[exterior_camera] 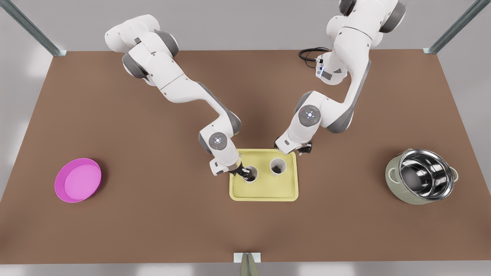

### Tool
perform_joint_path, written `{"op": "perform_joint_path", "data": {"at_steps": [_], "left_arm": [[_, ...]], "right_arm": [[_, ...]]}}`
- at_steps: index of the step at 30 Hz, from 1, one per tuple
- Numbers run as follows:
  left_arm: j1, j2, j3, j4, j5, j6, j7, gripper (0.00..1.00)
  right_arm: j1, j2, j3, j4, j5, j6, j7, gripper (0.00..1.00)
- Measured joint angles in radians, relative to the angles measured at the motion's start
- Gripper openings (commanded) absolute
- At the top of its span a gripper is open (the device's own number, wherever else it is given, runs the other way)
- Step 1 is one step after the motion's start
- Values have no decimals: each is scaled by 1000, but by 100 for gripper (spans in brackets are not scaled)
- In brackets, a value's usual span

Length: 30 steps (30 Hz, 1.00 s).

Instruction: Use the left arm to pick up the white IKEA cup from the tray and place it on the middle-left position; use the right arm to pick up the white IKEA cup from the tray and place it on the middle-right position

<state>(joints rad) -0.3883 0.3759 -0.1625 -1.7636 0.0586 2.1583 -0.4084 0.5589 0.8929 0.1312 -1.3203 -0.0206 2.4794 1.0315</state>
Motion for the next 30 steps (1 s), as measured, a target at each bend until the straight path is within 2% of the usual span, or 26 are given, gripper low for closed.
{"op": "perform_joint_path", "data": {"at_steps": [4, 5, 7, 9, 13, 16, 21, 23, 25, 28, 29, 30], "left_arm": [[-4, 79, 0, 74, 10, 30, -45, 100], [-4, 97, 0, 90, 11, 35, -55, 100], [-6, 138, 0, 123, 27, 45, -74, 100], [-30, 177, 0, 121, 40, 60, -93, 100], [-29, 166, 10, 60, 52, 84, -125, 100], [-12, 165, 17, 50, 55, 95, -144, 100], [9, 181, 18, 36, 56, 119, -170, 100], [9, 184, 18, 23, 56, 132, -178, 100], [9, 199, 18, 20, 55, 141, -186, 100], [3, 227, 18, 19, 55, 164, -197, 100], [2, 234, 18, 20, 55, 172, -200, 95], [2, 238, 18, 21, 55, 179, -204, 79]], "right_arm": [[-8, 1, -3, -8, 6, 9, 1, 18], [-9, 1, -4, -9, 3, 9, 4, 18], [-11, 0, -4, -10, 2, 11, 8, 4], [-25, -16, -4, -11, 4, 12, 9, 0], [-117, -114, 0, -11, 10, -28, -3, 0], [-319, -216, -2, -10, 5, -150, -86, 0], [-613, -235, -7, -12, -111, -271, -371, 0], [-646, -254, -7, -105, -128, -274, -492, 0], [-652, -318, -9, -295, -136, -219, -600, 0], [-653, -344, -11, -399, -136, -158, -740, 0], [-654, -344, -11, -414, -134, -143, -782, 0], [-655, -343, -11, -425, -129, -132, -822, 0]]}}
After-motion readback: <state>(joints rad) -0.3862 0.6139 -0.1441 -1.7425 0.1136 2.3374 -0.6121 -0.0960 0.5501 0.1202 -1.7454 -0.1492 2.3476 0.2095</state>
